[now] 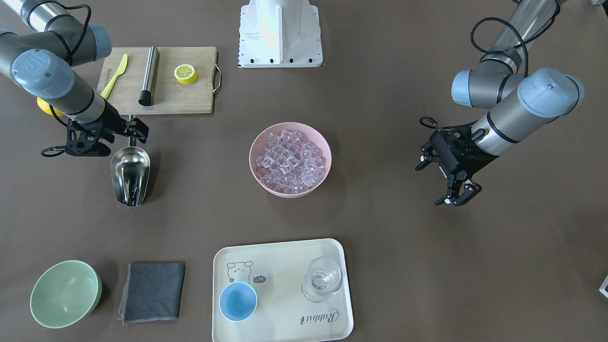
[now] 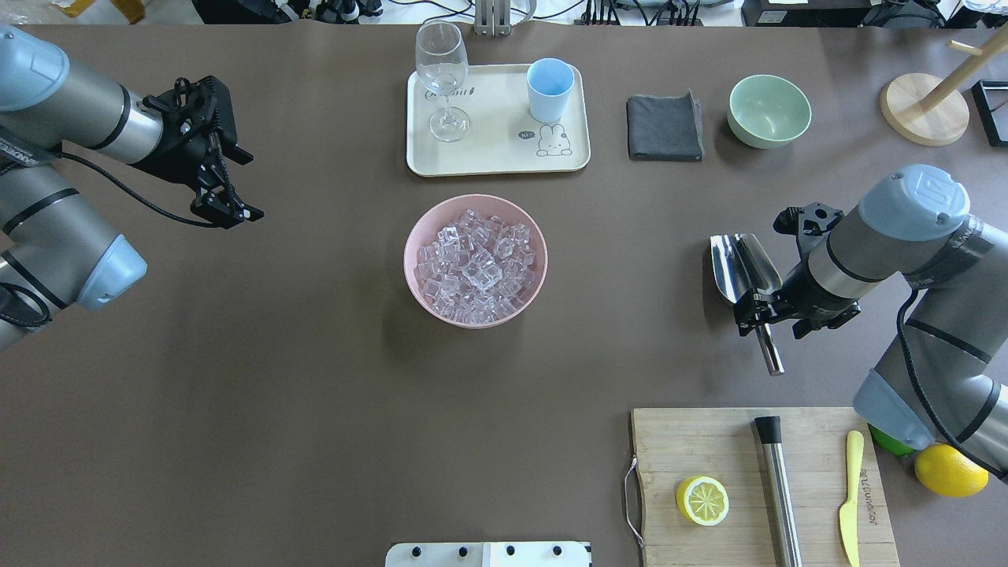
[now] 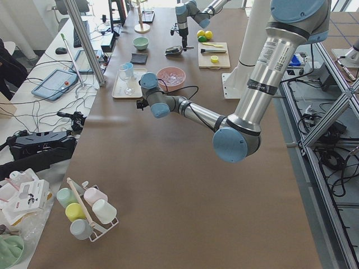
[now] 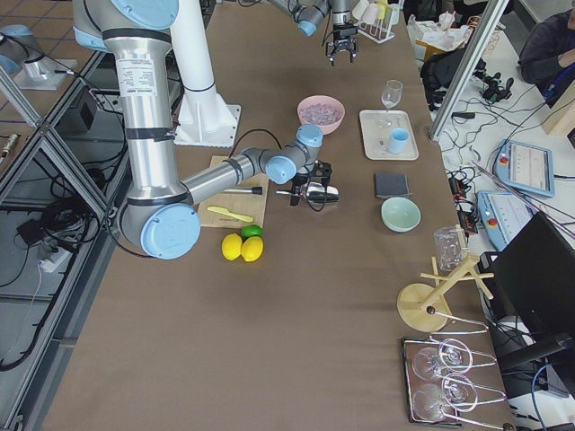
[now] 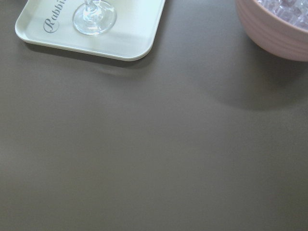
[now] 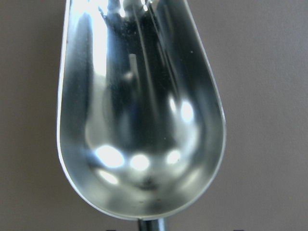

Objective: Put ice in cup with scoop
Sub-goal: 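Close the right gripper on the scoop handle while the left arm advances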

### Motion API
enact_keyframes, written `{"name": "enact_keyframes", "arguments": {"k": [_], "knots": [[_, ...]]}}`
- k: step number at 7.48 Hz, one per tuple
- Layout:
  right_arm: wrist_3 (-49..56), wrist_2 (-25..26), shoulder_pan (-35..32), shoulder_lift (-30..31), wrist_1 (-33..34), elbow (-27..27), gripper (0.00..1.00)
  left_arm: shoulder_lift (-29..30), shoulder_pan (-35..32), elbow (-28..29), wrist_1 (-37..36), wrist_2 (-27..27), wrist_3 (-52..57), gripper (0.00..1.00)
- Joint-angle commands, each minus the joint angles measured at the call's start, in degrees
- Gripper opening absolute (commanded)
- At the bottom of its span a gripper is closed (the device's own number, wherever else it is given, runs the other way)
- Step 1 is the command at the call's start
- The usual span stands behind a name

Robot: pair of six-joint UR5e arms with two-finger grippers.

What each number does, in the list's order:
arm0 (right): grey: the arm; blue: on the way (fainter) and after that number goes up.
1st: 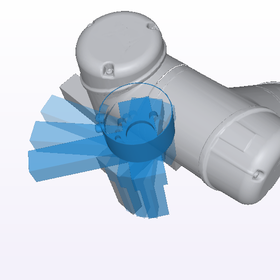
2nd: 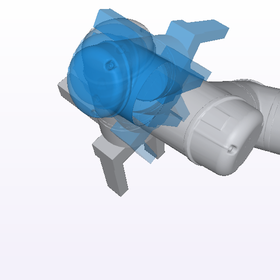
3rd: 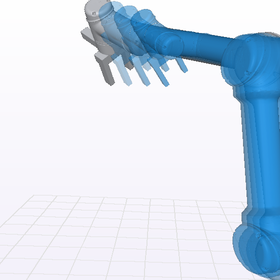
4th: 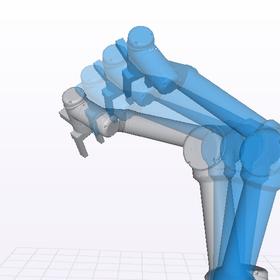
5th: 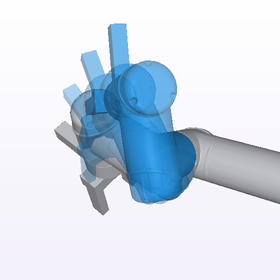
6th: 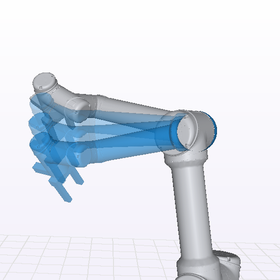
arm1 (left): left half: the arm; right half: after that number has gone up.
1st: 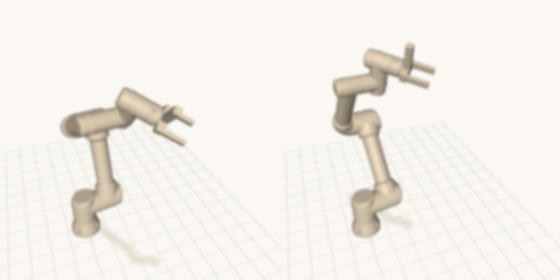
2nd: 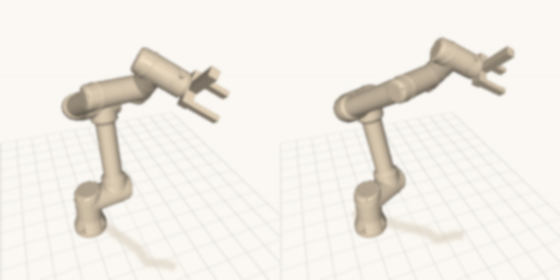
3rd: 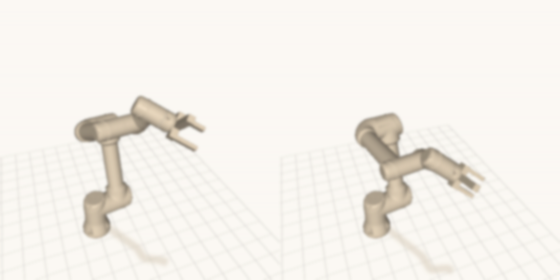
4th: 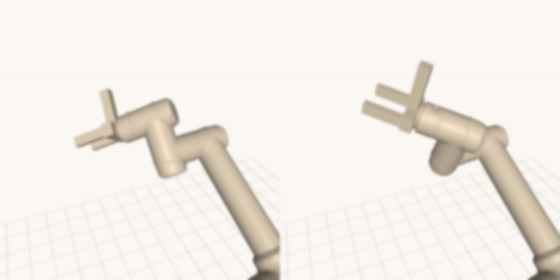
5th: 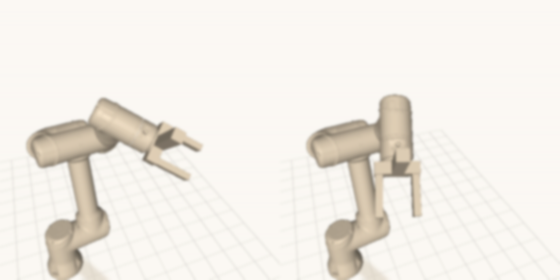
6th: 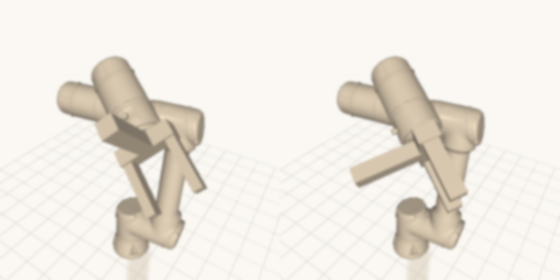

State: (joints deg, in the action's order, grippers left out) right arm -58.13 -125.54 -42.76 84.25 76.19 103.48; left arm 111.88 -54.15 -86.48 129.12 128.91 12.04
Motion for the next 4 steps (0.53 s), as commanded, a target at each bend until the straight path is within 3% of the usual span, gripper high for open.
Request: {"name": "enact_keyframes", "arguments": {"k": [1,4], "knots": [[0.57,-0.06,0.04,0.12,0.27,0.14,0.67,0.18,0.45,-0.18,-2.46,1.33,0.00,0.97],[-0.31,-0.15,0.30,-0.32,0.28,0.23,0.54,2.19,5.18,0.00,0.08,0.74,0.00,0.97]]}}
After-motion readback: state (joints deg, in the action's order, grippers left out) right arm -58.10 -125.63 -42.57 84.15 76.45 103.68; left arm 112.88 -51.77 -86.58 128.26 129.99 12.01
